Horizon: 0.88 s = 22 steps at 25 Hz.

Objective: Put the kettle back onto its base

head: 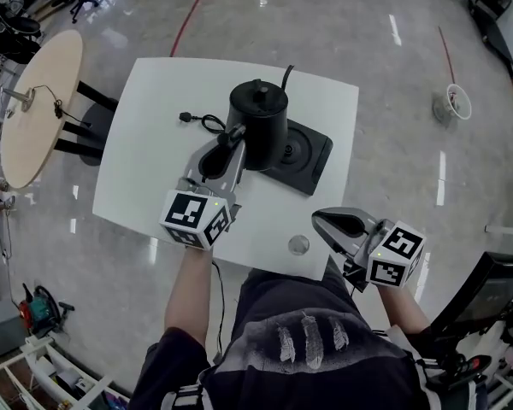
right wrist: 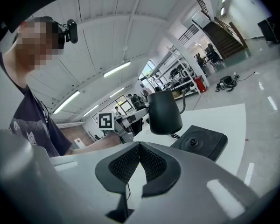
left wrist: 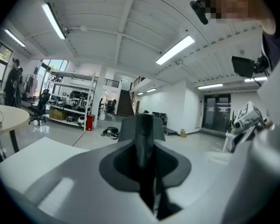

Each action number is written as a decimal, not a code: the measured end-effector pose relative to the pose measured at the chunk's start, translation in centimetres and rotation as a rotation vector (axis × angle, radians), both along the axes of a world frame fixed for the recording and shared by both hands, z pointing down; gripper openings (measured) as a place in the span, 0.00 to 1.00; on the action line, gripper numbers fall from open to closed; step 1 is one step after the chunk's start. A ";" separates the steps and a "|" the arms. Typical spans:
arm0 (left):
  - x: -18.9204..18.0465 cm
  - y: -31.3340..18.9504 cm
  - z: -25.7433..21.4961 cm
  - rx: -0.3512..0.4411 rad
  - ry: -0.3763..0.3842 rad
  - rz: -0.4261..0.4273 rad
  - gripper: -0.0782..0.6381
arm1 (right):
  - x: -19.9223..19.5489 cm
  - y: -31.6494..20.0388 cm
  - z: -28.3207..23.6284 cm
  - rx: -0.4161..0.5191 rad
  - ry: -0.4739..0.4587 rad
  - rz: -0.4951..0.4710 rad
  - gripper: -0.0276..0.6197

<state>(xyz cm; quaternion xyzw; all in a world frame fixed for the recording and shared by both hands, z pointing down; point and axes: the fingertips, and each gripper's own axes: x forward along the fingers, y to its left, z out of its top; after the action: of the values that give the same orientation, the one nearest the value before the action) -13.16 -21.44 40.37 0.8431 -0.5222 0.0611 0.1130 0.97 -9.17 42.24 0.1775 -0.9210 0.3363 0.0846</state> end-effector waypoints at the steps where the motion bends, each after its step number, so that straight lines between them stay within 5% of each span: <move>1: 0.6 -0.2 0.2 -0.002 -0.006 0.014 0.18 | 0.3 0.1 0.1 -0.003 -0.003 0.008 0.05; 22: 5.0 -1.7 4.4 -0.032 -0.016 0.082 0.18 | 3.1 1.3 2.0 -0.061 0.005 0.082 0.05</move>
<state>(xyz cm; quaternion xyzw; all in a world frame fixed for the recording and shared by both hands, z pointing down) -8.11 -23.13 44.73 0.8614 -0.4869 0.0809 0.1197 4.11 -7.84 44.20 0.2133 -0.9021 0.3668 0.0786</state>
